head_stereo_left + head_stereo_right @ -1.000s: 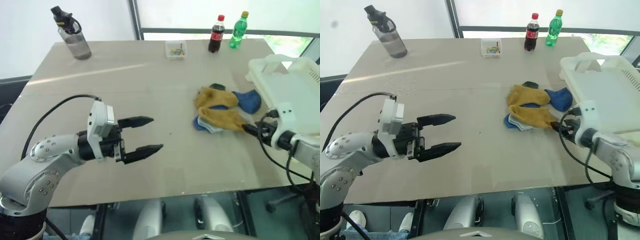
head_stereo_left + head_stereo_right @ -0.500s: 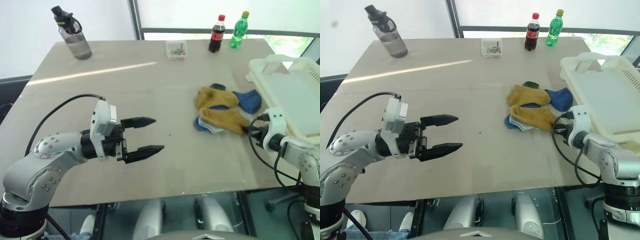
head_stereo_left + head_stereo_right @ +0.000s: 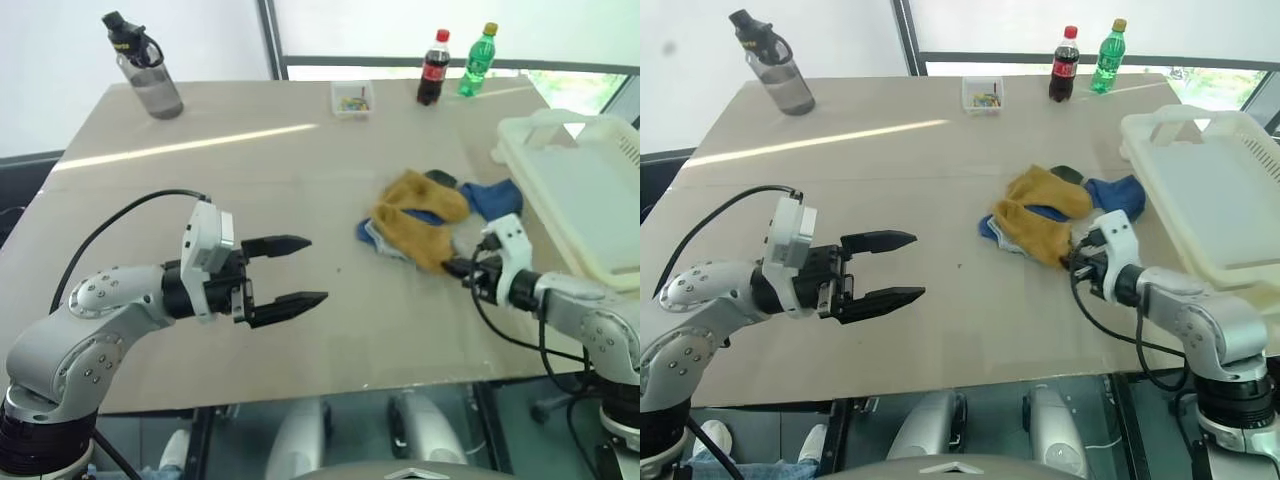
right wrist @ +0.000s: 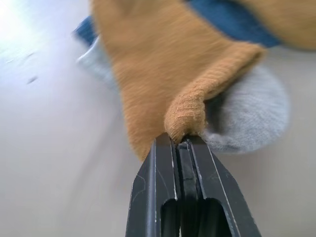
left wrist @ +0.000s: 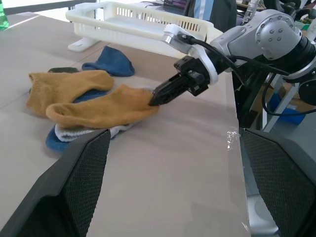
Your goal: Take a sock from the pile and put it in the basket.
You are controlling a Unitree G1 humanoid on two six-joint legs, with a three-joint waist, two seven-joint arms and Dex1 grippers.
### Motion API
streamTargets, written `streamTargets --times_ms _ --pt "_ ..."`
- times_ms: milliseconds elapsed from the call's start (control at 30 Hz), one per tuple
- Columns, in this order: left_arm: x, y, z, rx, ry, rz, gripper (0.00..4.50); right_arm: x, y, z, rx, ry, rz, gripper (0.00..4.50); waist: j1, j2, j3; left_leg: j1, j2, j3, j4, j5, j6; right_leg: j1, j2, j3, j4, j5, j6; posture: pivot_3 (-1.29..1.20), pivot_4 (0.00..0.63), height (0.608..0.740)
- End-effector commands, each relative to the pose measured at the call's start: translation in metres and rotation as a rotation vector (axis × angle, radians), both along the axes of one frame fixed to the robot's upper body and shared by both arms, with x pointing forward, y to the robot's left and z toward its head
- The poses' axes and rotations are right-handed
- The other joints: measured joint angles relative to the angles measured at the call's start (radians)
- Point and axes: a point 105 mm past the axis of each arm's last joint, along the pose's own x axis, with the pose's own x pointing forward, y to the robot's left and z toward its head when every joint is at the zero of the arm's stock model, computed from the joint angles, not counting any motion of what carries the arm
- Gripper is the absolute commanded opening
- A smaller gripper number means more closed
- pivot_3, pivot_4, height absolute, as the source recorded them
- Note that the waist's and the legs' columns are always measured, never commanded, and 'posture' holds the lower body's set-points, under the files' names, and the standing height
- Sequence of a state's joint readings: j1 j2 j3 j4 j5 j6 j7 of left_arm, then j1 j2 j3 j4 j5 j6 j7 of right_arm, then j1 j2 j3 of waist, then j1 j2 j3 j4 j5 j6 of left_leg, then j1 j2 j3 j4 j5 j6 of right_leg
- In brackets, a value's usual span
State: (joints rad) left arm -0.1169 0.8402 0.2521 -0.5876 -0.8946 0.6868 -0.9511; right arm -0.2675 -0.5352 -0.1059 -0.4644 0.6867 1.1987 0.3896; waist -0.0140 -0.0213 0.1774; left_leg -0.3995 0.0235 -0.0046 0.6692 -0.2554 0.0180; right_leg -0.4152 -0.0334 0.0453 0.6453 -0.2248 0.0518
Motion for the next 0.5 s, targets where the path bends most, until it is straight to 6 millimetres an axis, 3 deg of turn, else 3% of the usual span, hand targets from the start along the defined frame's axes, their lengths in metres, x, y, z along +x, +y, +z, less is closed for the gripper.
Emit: streamTargets --times_ms 33,167,367,500 --pt "-0.002 -0.003 0.005 0.005 -0.031 -0.017 4.50 -0.001 0.018 0.010 -0.001 -0.034 0.055 0.06 -0.001 0.000 0.000 0.000 0.000 0.000 0.000 0.000 0.000 0.000 0.000 0.000 0.000 0.000 0.000 0.00 0.150 0.740" --pt "-0.002 -0.003 0.004 0.006 -0.030 -0.020 4.50 0.014 0.033 0.004 -0.011 -0.031 0.032 0.06 -0.005 0.000 0.000 0.000 0.000 0.000 0.000 0.000 0.000 0.000 0.000 0.000 0.000 0.000 0.000 0.00 0.150 0.740" --pt "-0.002 -0.003 0.005 0.012 -0.032 -0.013 4.50 0.060 0.013 0.007 -0.067 -0.111 -0.199 0.06 0.000 0.000 0.000 0.000 0.000 0.000 0.000 0.000 0.000 -0.001 0.000 0.000 0.001 0.000 0.000 0.00 0.150 0.740" --pt "-0.003 -0.003 0.003 0.014 -0.028 -0.008 4.50 0.065 0.021 0.021 -0.025 -0.155 -0.156 0.06 -0.001 0.000 0.000 -0.001 -0.001 0.001 0.000 0.000 0.000 -0.001 -0.001 0.000 0.000 0.000 0.000 0.00 0.150 0.740"
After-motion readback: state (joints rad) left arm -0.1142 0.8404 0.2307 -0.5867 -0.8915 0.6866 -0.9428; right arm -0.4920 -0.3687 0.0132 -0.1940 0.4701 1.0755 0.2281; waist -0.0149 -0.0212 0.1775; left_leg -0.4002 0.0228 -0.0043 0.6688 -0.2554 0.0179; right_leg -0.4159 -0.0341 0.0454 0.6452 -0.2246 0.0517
